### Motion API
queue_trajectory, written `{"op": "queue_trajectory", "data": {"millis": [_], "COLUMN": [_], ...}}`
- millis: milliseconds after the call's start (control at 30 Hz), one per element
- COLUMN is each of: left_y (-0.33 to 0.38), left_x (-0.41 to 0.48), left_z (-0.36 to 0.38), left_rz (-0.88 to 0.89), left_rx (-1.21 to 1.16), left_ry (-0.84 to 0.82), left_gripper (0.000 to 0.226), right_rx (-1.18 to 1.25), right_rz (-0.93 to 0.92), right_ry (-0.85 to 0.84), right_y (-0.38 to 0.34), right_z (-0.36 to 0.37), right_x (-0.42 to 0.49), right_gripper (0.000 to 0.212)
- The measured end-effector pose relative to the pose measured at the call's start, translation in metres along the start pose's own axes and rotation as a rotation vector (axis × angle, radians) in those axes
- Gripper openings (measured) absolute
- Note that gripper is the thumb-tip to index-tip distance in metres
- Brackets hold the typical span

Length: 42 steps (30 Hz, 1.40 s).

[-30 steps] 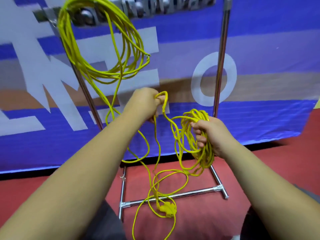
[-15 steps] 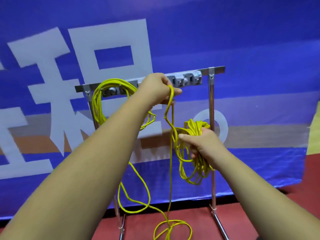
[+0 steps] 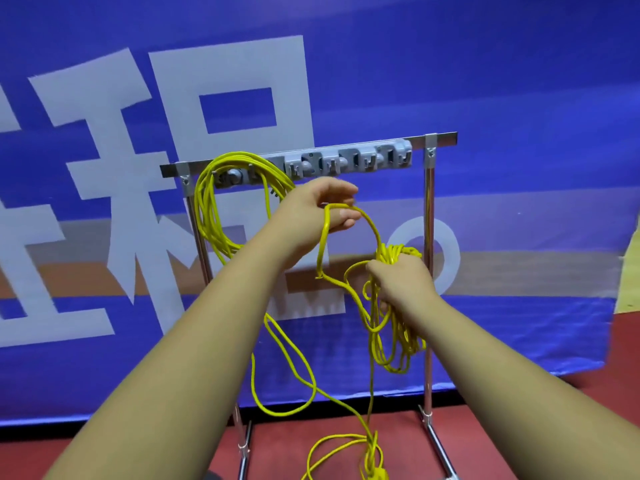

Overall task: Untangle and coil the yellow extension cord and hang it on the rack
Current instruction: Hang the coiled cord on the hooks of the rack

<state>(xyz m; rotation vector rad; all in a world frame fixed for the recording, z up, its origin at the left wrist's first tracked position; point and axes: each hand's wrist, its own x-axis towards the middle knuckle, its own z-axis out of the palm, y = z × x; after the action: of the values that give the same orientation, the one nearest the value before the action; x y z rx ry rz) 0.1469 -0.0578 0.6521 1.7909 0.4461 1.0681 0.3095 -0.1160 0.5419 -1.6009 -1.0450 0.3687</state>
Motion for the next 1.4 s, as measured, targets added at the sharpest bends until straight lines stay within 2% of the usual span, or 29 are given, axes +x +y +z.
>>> {"op": "queue_trajectory", "data": {"millis": [100, 200, 267, 367, 433, 500, 600, 667, 733, 833, 967, 1067, 1167, 1300, 1400], "left_y": [-0.051, -0.125, -0.172, -0.220, -0.235, -0.248, -0.253, -0.243, -0.222, -0.178, -0.113, -0.083, -0.066, -0.062, -0.067], "left_x": [-0.019, -0.045, -0.064, -0.087, -0.095, -0.099, -0.098, -0.086, -0.067, -0.033, 0.001, 0.010, 0.008, 0.001, -0.004], "left_z": [-0.020, -0.019, -0.010, 0.009, 0.022, 0.032, 0.038, 0.032, 0.020, 0.003, -0.006, -0.007, -0.009, -0.012, -0.009], "left_rz": [-0.144, -0.389, -0.460, -0.466, -0.510, -0.519, -0.542, -0.572, -0.498, -0.356, -0.181, -0.160, -0.116, -0.090, -0.097], "left_rx": [-0.094, 0.014, 0.240, 0.628, 0.703, 0.655, 0.505, 0.346, 0.243, 0.189, 0.179, 0.171, 0.134, 0.069, 0.051], "left_ry": [0.089, 0.062, -0.103, -0.451, -0.609, -0.663, -0.504, -0.328, -0.164, -0.033, -0.066, -0.080, -0.064, 0.004, 0.020], "left_gripper": [0.044, 0.046, 0.053, 0.061, 0.058, 0.041, 0.014, 0.011, 0.007, 0.008, 0.008, 0.011, 0.013, 0.013, 0.012], "right_rx": [0.019, 0.083, 0.104, 0.182, 0.233, 0.258, 0.306, 0.328, 0.324, 0.113, -0.039, 0.099, 0.142, 0.150, 0.167], "right_rz": [0.021, 0.016, -0.026, -0.038, -0.042, -0.067, -0.129, -0.147, -0.159, -0.205, -0.050, 0.158, 0.313, 0.375, 0.358], "right_ry": [0.005, -0.016, -0.048, -0.064, -0.041, -0.044, -0.073, -0.073, -0.102, -0.224, -0.203, -0.168, -0.069, 0.050, 0.008], "right_y": [0.000, -0.001, -0.004, -0.013, -0.022, -0.029, -0.034, -0.031, -0.025, -0.014, 0.019, 0.054, 0.079, 0.100, 0.101], "right_z": [-0.008, -0.012, -0.012, -0.012, -0.014, -0.017, -0.023, -0.030, -0.039, -0.046, -0.035, -0.028, -0.028, -0.035, -0.039], "right_x": [0.000, -0.002, -0.004, -0.008, -0.010, -0.013, -0.019, -0.020, -0.018, -0.019, -0.020, -0.016, -0.012, -0.005, -0.010], "right_gripper": [0.028, 0.027, 0.027, 0.027, 0.023, 0.022, 0.028, 0.028, 0.029, 0.036, 0.039, 0.024, 0.026, 0.020, 0.024]}}
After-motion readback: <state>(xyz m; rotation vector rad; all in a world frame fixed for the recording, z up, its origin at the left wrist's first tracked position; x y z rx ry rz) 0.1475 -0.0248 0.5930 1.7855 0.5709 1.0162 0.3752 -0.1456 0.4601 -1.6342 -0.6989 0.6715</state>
